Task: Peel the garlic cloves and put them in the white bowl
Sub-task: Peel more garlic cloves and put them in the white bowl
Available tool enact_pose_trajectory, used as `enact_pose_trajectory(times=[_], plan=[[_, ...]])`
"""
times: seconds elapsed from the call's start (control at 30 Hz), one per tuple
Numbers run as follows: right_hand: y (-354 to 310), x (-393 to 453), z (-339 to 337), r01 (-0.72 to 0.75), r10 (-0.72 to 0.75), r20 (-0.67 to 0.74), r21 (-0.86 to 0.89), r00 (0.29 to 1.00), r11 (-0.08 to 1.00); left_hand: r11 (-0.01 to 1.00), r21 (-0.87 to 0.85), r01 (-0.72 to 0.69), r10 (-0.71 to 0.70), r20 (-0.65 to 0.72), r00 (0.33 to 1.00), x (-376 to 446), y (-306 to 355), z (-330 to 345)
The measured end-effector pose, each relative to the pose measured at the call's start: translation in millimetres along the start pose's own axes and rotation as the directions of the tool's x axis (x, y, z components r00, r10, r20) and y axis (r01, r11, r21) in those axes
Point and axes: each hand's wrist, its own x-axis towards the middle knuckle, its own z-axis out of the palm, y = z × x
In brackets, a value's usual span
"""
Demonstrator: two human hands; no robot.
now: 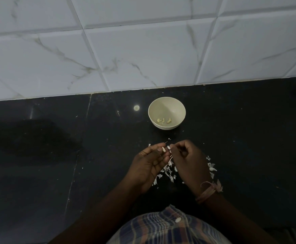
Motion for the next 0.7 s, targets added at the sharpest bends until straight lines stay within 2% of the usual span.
enact_pose_trajectory(times=[0.17, 0.37, 0.53, 0.7], plan=[[1.6, -0.9, 0.7, 0.151, -0.153, -0.028, -0.059, 0.988, 0.987, 0.998, -0.036, -0.052, 0.052, -0.011, 0.999, 1.3, 0.3, -1.7], [-4.1, 2.8, -2.6, 0.184, -0.186, -0.01, -0.112, 0.982, 0.977, 0.998, -0.026, -0.064, 0.063, -0.018, 0.998, 1.4, -1.3, -3.7], [-2.6, 5.0, -2.0, 0.12, -0.116, 0.051, -0.078, 0.992, 0.99, 0.997, -0.014, -0.072, 0.072, -0.017, 0.997, 2.9, -0.2, -4.8], [-5.7, 2.2, 1.8, 0.22, -0.217, 0.054, -0.06, 0.975, 0.974, 0.996, 0.012, -0.094, 0.094, -0.007, 0.996, 5.9, -1.5, -6.4]])
